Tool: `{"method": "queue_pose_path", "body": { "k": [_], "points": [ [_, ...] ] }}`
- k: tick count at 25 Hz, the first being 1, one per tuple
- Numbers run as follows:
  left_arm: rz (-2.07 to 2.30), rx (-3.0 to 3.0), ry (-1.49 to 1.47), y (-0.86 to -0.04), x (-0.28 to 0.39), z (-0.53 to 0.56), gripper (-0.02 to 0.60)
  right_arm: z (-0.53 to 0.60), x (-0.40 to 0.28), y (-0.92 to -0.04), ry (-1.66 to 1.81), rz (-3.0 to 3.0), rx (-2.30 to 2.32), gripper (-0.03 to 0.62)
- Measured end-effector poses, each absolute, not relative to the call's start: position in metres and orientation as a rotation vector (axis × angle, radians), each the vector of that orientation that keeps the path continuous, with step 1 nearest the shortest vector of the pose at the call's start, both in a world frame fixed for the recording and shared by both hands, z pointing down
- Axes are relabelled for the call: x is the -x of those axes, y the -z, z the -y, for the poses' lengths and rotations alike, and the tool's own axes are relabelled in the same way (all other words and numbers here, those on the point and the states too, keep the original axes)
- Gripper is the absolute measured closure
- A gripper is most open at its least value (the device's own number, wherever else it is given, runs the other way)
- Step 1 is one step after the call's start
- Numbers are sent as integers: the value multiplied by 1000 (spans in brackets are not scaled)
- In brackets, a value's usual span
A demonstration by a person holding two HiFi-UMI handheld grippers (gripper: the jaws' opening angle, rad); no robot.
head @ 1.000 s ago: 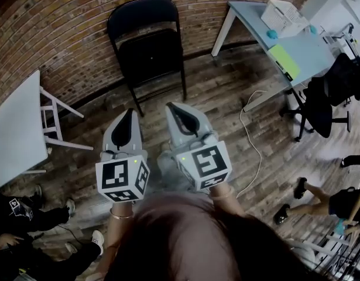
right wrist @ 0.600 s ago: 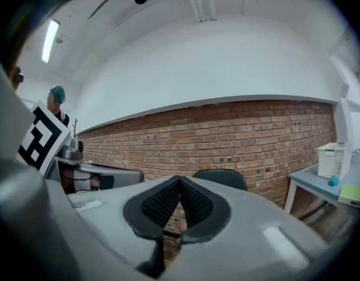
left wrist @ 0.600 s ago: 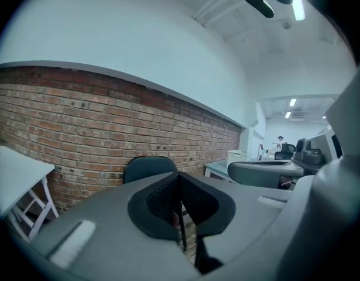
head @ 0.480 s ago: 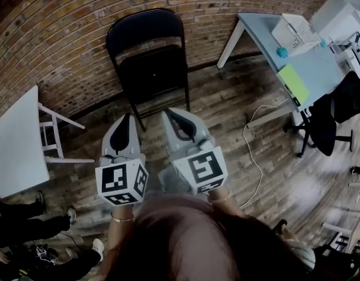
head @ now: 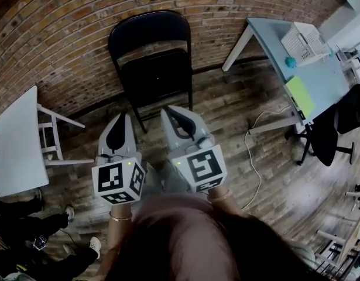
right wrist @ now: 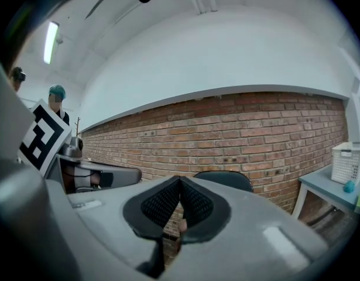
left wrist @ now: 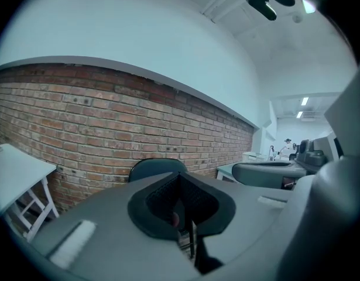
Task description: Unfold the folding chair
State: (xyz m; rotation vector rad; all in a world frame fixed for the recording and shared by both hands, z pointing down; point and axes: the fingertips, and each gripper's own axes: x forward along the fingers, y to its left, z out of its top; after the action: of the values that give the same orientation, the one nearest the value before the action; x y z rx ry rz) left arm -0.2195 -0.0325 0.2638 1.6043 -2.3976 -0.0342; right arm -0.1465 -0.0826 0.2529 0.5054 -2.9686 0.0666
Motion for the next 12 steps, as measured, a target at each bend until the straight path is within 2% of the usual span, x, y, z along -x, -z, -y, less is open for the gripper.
{"method": "queue_pose_path", "body": {
  "k": [12],
  "points": [
    [2390, -1604, 44, -269, 281, 59, 581, 111, 200, -258, -81, 2961, -538, 591]
  ]
}}
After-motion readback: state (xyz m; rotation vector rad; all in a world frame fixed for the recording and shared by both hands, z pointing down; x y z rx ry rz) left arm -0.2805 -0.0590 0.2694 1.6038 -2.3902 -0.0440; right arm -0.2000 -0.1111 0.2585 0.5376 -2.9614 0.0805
